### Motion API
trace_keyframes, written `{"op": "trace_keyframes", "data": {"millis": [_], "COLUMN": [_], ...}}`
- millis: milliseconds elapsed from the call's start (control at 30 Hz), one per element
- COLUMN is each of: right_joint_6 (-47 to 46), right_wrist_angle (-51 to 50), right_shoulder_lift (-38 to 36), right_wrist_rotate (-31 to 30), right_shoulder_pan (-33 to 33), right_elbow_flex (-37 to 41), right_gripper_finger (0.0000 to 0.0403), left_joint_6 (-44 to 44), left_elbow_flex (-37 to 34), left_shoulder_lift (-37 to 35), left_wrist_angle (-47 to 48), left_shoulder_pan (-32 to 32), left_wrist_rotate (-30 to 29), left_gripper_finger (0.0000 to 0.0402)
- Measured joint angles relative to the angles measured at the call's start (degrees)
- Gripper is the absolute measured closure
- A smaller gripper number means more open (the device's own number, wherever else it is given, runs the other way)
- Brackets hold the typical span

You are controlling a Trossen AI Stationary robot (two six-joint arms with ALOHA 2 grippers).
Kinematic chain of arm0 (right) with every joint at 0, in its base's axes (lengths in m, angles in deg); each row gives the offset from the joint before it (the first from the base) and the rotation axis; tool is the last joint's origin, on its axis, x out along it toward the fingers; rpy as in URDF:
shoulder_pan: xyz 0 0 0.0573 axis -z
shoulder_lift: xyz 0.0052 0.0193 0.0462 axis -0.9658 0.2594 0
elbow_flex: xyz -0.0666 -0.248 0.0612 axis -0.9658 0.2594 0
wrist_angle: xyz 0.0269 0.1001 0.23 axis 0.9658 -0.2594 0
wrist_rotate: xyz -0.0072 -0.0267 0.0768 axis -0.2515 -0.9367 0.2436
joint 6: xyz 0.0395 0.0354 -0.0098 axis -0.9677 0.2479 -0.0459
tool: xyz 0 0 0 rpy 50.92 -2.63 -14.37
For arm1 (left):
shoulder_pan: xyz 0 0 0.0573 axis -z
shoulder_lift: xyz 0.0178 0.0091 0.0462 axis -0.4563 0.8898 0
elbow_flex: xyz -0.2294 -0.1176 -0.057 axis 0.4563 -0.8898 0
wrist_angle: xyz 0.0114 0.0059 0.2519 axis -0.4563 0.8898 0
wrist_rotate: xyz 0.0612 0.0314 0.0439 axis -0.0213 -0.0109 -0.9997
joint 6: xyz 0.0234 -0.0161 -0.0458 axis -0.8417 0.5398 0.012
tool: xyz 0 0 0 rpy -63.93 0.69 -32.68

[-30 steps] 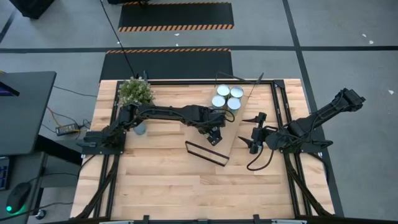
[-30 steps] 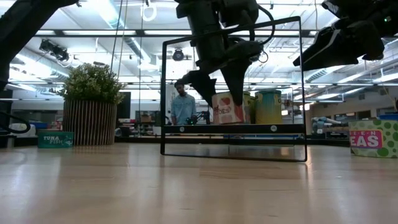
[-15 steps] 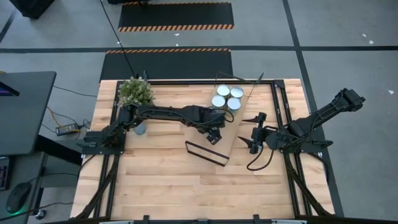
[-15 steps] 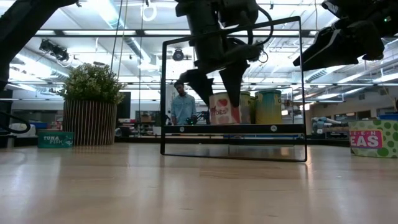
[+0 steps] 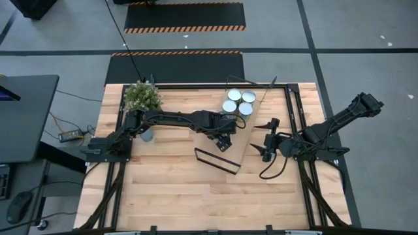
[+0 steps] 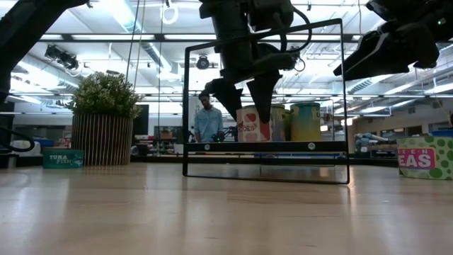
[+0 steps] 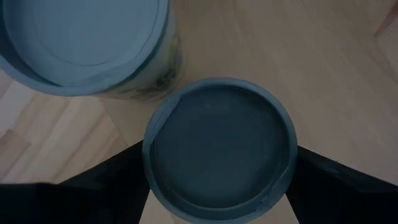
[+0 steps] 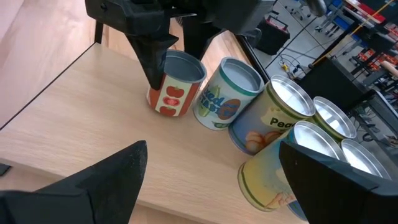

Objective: Pick and place cans onto a shelf
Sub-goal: Put the canned sliced tomatoes on the shelf, then put the canned green peas on the shelf

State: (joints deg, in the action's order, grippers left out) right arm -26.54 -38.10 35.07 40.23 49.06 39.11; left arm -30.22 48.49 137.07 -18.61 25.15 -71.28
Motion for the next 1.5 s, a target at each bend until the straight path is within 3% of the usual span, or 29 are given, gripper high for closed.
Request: {"op": "trace_keyframes", "data": {"millis": [233, 400, 900, 1267, 1500], "right_joint_6": [-0.02, -0.22, -0.28, -0.87, -1.69], "right_wrist_angle": [0.28, 0.28, 0.32, 0.32, 0.35], "right_shoulder_lift": [0.01, 0.0, 0.02, 0.06, 0.71], "right_wrist_rotate": [0.32, 0.32, 0.32, 5.03, 8.39], "right_shoulder_pan": [0.0, 0.0, 0.0, 0.0, 0.0], "right_elbow_flex": [0.0, 0.0, 0.0, 0.0, 0.02], "right_gripper_finger": [0.003, 0.003, 0.003, 0.003, 0.003], "left_joint_6": [-0.58, 1.06, -12.2, -13.75, -17.67], "left_elbow_flex": [0.0, 0.06, 6.7, 9.07, 8.59], "left_shoulder_lift": [-0.07, -0.1, -0.37, -0.31, -2.34], "left_wrist_angle": [0.65, 1.87, 4.67, 18.47, 21.05], "left_shoulder_pan": [0.59, 0.68, 0.74, 2.08, 4.35], "left_wrist_rotate": [-1.3, -4.32, -4.43, -4.46, -12.13], "left_gripper_finger": [0.0009, 0.0019, 0.0014, 0.0014, 0.0014]}}
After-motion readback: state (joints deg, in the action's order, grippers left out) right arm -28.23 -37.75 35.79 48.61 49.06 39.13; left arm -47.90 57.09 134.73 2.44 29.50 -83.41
